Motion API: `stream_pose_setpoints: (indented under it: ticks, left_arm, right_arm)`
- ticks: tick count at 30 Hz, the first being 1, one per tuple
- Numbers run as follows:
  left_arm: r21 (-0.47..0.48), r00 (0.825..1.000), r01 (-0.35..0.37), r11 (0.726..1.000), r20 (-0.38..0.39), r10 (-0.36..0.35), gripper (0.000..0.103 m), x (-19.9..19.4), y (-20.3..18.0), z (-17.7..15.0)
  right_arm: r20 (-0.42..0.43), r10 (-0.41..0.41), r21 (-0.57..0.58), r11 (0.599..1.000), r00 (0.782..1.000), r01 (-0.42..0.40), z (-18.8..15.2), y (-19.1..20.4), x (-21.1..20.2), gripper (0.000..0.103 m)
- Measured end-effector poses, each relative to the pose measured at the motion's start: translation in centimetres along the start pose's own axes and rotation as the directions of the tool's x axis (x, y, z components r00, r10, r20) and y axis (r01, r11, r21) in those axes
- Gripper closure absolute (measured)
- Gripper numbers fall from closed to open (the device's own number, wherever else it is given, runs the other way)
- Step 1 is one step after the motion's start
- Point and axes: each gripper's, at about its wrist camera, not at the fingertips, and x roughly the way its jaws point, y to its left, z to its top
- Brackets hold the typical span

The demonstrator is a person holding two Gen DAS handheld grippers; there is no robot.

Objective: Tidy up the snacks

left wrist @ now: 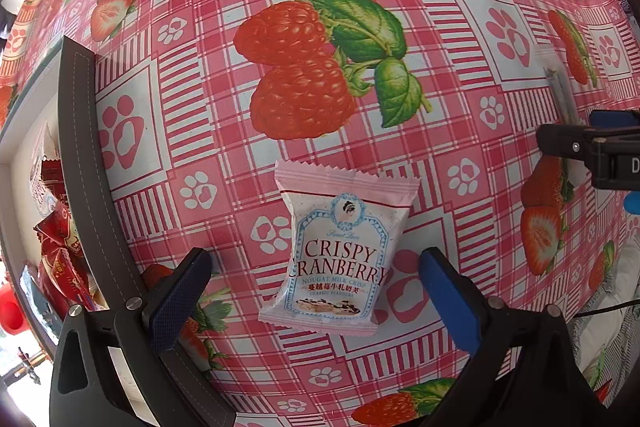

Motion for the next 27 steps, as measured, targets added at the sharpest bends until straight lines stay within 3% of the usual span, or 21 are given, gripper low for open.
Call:
stream_pose_setpoints:
  ticks: [27]
  left_arm:
    - [-0.001, 1.000, -0.002, 1.000, -0.011, 0.002, 0.000, 0.02, 0.00, 0.18]
  right_arm:
    - [-0.012, 0.000, -0.006, 1.000, 1.000, 0.000, 0.16, 0.07, 0.10, 0.000]
